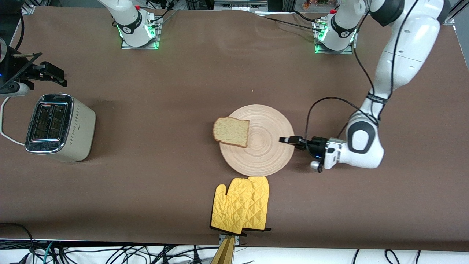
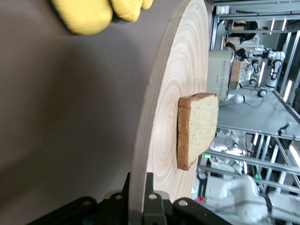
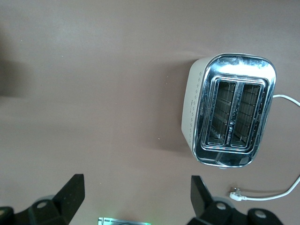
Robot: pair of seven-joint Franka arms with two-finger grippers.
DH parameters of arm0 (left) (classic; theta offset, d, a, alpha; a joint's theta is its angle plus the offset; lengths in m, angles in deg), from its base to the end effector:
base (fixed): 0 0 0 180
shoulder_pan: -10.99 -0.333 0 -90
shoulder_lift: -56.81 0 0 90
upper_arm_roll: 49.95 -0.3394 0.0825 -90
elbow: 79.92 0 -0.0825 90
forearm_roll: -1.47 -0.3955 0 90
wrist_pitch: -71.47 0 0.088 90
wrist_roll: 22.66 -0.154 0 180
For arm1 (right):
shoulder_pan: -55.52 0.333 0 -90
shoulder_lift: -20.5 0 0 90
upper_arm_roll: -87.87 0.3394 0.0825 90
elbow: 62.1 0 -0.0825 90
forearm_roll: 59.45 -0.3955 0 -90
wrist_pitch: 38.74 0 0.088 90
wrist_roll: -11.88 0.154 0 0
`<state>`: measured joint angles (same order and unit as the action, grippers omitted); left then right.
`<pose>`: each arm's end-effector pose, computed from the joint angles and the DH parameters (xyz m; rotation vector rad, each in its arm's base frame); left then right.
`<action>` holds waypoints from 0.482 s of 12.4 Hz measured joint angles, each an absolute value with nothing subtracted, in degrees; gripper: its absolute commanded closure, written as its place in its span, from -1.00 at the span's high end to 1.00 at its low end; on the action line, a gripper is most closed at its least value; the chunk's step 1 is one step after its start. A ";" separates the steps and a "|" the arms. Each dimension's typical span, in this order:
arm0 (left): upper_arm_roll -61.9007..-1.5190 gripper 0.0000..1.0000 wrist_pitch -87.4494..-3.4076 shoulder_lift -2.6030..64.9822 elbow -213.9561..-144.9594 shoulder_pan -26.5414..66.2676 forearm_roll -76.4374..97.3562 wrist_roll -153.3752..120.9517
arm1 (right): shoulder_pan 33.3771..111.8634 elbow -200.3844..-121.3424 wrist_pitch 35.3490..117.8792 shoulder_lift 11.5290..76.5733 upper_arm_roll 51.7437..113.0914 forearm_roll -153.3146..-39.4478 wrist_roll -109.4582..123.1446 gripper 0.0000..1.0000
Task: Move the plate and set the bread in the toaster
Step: 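Grip the plate rim and drag the plate toward the toaster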
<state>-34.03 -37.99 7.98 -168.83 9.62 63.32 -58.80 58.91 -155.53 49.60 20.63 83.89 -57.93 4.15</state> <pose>0.6589 -0.2503 0.1597 1.9454 -0.1536 -0.2446 0.5567 -0.0098 0.5687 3.1121 0.1948 -0.1448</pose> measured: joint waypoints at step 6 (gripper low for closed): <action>-34.91 -1.00 -53.24 6.36 -168.10 25.64 73.76 -54.93 | 58.89 -155.56 49.45 20.91 83.85 -57.93 4.15 1.00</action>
